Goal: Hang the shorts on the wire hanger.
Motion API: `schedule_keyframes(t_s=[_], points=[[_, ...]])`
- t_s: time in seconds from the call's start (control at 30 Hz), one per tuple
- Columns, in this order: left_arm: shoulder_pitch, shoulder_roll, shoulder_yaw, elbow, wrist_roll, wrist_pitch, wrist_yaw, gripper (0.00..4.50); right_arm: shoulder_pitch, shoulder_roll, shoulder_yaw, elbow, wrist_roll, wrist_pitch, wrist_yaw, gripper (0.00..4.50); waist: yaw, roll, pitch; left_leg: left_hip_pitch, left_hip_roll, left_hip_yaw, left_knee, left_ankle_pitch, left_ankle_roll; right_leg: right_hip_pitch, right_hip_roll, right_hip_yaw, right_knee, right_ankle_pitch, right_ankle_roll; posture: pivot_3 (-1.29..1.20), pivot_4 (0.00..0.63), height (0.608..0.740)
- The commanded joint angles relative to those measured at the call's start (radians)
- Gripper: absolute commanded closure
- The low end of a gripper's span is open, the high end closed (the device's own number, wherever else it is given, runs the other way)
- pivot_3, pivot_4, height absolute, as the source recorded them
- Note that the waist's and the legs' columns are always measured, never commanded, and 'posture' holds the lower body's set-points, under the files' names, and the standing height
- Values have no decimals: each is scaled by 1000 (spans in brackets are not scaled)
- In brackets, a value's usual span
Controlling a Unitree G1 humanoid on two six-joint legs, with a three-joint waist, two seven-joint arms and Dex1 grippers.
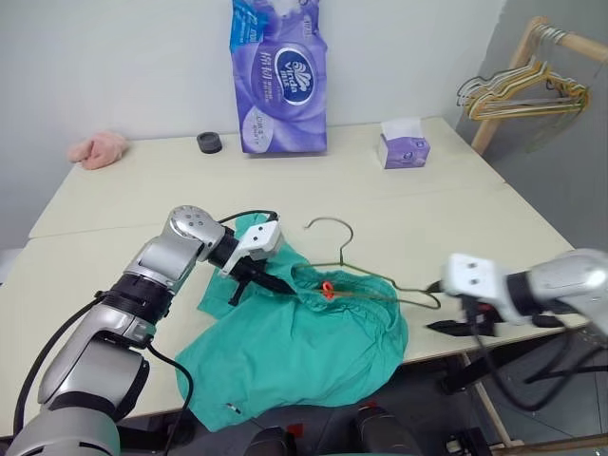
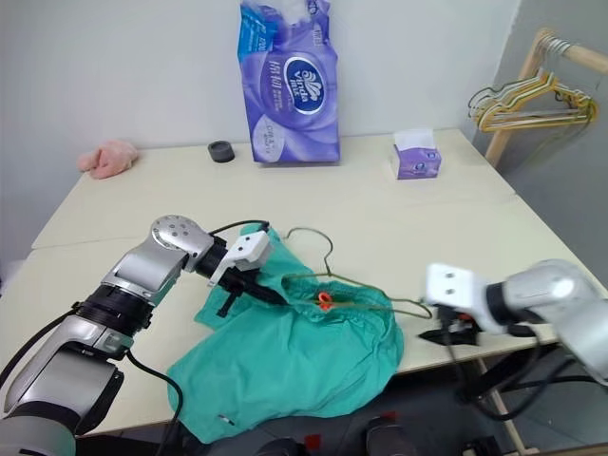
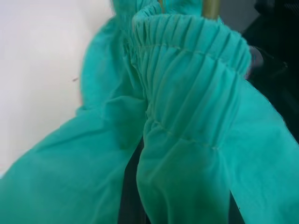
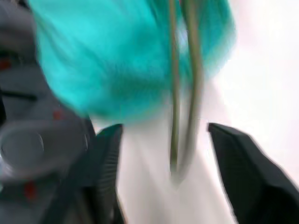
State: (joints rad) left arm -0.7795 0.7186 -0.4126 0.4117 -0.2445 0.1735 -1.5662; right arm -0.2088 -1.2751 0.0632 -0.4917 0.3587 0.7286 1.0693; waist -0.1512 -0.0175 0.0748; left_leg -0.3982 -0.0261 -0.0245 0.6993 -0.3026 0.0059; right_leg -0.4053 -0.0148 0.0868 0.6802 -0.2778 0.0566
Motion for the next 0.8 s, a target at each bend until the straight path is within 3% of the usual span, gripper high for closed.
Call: schedule_keyframes(t_s=[0.03, 0.17, 0.4, 0.73, 0.8], points=[[-15, -11, 69, 14, 8, 6, 35, 4500, 128, 18, -197, 24, 20, 34, -18, 57, 7, -1, -1, 0, 0, 0, 0, 0, 0, 0, 0, 0, 0, 0, 0, -201, 42, 740], [-24, -9, 103, 36, 12, 19, 40, 4500, 253, 206, -335, -131, 165, 220, -129, 57, 8, -2, -2, 1, 2, -1, 0, 0, 0, 0, 2, 0, 2, 0, 0, -208, 45, 740], [-38, -19, 118, 30, 30, 33, 26, 4500, 227, 640, -229, -340, 315, 508, -484, 57, 5, -2, -4, 3, 2, 0, 1, 2, 0, 2, 3, 3, 3, 2, -1, -204, 48, 740], [-38, -33, 131, 10, 35, 57, 28, 4500, 236, 864, -139, -327, 307, 593, -701, 57, 6, -2, -4, 1, 1, 0, 1, 2, 0, 0, 2, 2, 2, 2, -1, -202, 48, 740], [-32, -31, 133, -1, 34, 63, 28, 4500, 230, 893, -130, -307, 297, 585, -732, 438, 5, -2, -4, 1, 1, 0, 1, 2, 0, 0, 2, 2, 2, 2, -1, -202, 49, 740]])
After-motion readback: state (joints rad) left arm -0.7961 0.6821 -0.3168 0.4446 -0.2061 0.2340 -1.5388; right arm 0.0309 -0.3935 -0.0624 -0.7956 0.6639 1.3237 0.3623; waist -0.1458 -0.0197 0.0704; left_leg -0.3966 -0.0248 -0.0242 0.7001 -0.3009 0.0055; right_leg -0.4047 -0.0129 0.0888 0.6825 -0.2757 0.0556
